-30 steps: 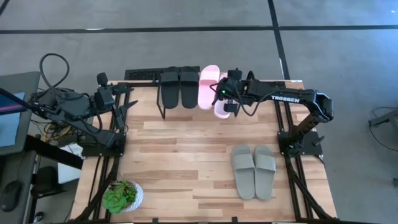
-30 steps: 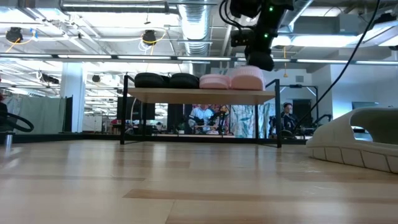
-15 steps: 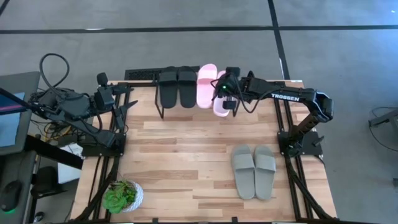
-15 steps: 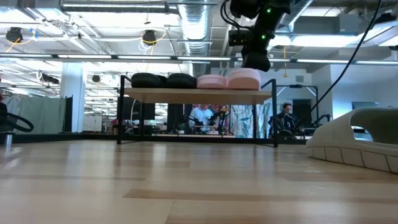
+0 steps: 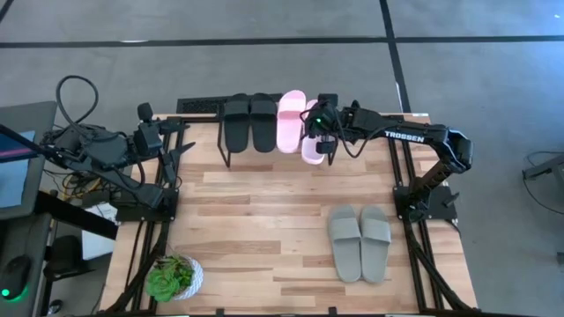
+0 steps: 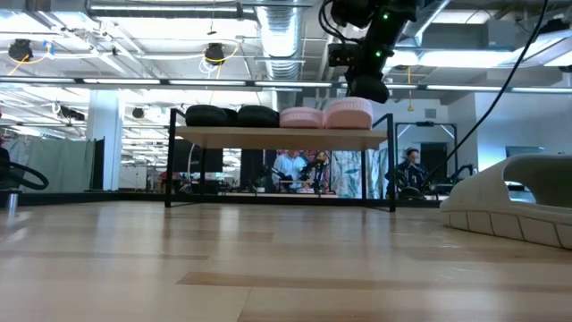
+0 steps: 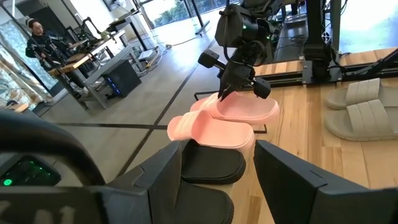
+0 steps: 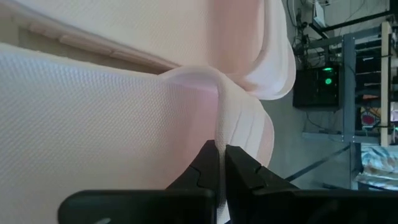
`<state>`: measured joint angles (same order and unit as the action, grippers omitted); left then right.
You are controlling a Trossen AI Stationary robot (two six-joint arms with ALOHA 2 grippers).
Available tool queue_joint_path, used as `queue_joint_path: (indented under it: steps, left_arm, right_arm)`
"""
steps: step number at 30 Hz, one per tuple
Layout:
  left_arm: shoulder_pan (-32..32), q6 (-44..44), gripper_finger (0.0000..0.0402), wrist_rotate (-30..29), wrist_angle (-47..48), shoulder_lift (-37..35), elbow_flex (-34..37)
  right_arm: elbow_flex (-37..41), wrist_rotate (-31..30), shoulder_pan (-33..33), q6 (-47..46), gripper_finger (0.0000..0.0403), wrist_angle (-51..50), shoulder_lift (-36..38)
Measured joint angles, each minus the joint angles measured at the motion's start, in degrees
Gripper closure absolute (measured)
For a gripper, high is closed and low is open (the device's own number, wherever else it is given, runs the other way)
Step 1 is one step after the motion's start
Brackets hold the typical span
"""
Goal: Pick and place slides into the shelf
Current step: Put the pink slide on the shelf
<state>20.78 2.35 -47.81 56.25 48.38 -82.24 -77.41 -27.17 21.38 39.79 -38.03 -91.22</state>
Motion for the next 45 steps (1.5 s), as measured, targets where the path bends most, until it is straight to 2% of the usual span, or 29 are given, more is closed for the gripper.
queue_joint_path:
  steps: [15,26,37,45]
  left_arm:
    - [0.0,-0.02,0.021,0.0,-0.02,0.0,-0.02]
    - [-0.02,-0.02,0.021,-0.02,-0.04,0.0,0.0]
    - [-0.02,-0.02,0.021,-0.02,-0.04,0.0,-0.02]
    - [-0.02,0.7,0.021,-0.68,-0.04,0.0,-0.01]
  right_arm:
    - [-0.02,-2.27,0.94,2.27,0.0403,2.08,0.0]
    - [-0.09,-1.23,2.42,2.27,0.0403,2.17,-0.01]
    - [-0.41,-2.97,2.87,2.76,0.0403,3.2,-6.46]
    - [-0.09,-2.97,3.05,0.65,0.0392,3.55,-4.44]
